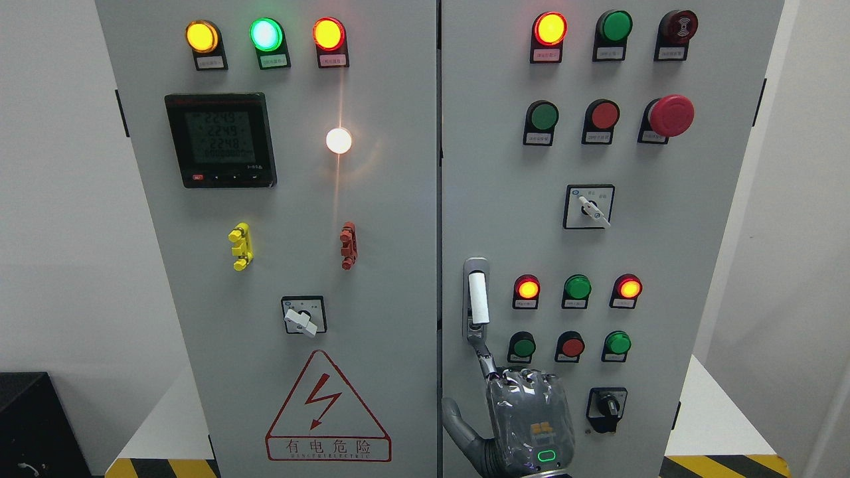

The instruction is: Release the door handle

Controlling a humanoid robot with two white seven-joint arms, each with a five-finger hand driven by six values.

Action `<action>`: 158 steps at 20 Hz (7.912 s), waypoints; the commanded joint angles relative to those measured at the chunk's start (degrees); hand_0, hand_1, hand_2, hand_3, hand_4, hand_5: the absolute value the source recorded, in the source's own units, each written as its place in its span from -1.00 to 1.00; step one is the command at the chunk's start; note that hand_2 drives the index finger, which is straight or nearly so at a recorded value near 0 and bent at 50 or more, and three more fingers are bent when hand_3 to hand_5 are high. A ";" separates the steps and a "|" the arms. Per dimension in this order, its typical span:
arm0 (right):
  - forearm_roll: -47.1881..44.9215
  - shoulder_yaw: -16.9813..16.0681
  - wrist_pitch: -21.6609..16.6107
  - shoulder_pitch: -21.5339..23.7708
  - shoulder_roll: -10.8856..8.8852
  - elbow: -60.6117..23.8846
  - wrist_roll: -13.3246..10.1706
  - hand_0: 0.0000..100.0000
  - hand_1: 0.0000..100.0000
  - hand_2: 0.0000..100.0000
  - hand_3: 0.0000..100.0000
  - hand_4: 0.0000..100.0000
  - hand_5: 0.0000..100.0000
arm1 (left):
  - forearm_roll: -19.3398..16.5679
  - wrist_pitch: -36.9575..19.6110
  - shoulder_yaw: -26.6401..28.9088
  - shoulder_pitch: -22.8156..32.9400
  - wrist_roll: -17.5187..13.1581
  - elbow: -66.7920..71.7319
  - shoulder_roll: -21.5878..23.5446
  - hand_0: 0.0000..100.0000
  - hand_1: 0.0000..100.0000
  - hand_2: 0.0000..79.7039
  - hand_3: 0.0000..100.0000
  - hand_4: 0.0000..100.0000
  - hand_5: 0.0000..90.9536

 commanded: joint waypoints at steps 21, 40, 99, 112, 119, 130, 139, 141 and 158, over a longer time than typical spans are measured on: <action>-0.36 -0.75 -1.99 5.28 -0.27 -10.34 -0.15 -0.18 -0.31 0.09 0.92 0.92 1.00 | -0.02 0.01 0.00 -1.50 0.01 1.67 0.00 -0.76 0.11 -1.00 -1.00 -1.00 -1.00; -0.53 -0.84 -2.70 4.06 -0.18 -12.81 4.06 -0.30 -0.27 0.90 1.00 1.00 1.00 | -0.02 0.01 0.00 -1.50 0.01 1.67 0.00 -0.76 0.11 -1.00 -1.00 -1.00 -1.00; -0.71 -2.59 4.34 -10.98 0.00 -2.18 7.67 -0.44 -0.32 0.95 1.00 1.00 1.00 | 0.06 0.01 0.00 -1.50 0.01 1.67 -0.09 -0.76 0.11 -1.00 -1.00 -1.00 -1.00; -0.71 -2.59 4.42 -11.85 0.09 -2.09 7.67 -0.37 -0.36 0.94 1.00 1.00 1.00 | 0.06 0.01 0.00 -1.50 0.01 1.67 0.00 -0.76 0.11 -1.00 -1.00 -1.00 -1.00; -0.71 -2.59 4.42 -11.85 0.09 -2.09 7.67 -0.35 -0.36 0.94 1.00 1.00 1.00 | -0.02 0.01 0.00 -1.58 0.01 1.67 0.00 -0.76 0.11 -1.00 -1.00 -1.00 -1.00; -0.71 -2.59 4.42 -11.68 0.09 -2.26 7.58 -0.26 -0.33 0.94 1.00 1.00 1.00 | -0.02 0.01 0.00 -1.50 0.01 1.67 0.00 -0.76 0.11 -1.00 -1.00 -1.00 -1.00; -0.71 -2.59 4.69 -11.50 0.09 -2.53 7.58 -0.23 -0.31 0.94 1.00 1.00 1.00 | -0.02 0.01 0.00 -1.50 0.01 1.67 0.00 -0.76 0.11 -1.00 -1.00 -1.00 -1.00; -0.71 -2.59 4.69 -11.50 0.09 -2.53 7.58 -0.23 -0.31 0.94 1.00 1.00 1.00 | -0.02 0.01 0.00 -1.50 0.01 1.67 0.00 -0.76 0.11 -1.00 -1.00 -1.00 -1.00; -0.71 -2.68 4.86 -11.33 0.17 -2.61 7.49 -0.20 -0.22 0.94 1.00 1.00 1.00 | 0.06 0.01 0.00 -1.50 0.01 1.67 0.00 -0.76 0.11 -1.00 -1.00 -1.00 -1.00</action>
